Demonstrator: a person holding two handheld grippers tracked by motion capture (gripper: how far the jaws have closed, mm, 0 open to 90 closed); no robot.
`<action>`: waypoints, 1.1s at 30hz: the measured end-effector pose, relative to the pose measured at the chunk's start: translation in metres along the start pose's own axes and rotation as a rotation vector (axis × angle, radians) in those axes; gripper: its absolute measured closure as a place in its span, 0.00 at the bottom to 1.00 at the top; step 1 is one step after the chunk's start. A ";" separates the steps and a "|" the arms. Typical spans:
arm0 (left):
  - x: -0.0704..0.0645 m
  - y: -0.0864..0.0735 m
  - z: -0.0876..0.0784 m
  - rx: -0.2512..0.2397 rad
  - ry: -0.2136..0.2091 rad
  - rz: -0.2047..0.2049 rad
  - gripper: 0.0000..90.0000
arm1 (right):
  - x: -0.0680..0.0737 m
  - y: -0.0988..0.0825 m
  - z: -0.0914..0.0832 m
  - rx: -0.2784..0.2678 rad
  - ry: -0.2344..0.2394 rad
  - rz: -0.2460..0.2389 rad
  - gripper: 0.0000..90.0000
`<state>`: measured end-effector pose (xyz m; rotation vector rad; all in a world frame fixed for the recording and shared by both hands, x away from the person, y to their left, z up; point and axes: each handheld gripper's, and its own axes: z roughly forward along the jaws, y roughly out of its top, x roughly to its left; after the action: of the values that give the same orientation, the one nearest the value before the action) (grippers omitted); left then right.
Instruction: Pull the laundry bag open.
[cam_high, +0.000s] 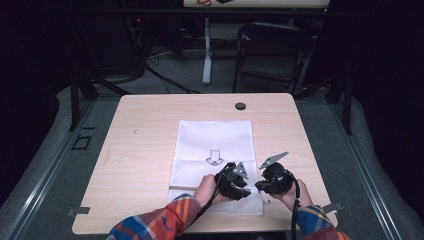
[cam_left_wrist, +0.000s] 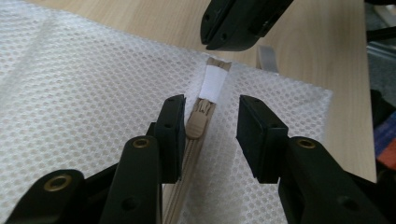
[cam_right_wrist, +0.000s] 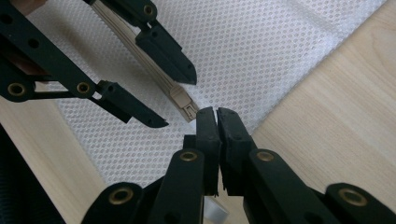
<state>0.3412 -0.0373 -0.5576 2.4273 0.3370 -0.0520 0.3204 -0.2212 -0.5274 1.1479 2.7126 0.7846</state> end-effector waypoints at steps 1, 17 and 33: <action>0.000 0.000 0.001 -0.001 0.004 0.001 0.70 | -0.001 0.000 0.000 0.008 -0.007 -0.007 0.99; 0.000 -0.002 0.010 0.040 0.004 0.026 0.88 | -0.002 0.000 0.023 0.043 0.049 0.021 1.00; -0.004 -0.004 0.010 0.029 0.033 0.024 0.90 | -0.002 0.000 0.028 0.102 0.040 0.009 1.00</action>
<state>0.3370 -0.0421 -0.5674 2.4626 0.3234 -0.0066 0.3295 -0.2109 -0.5519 1.1776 2.8128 0.6845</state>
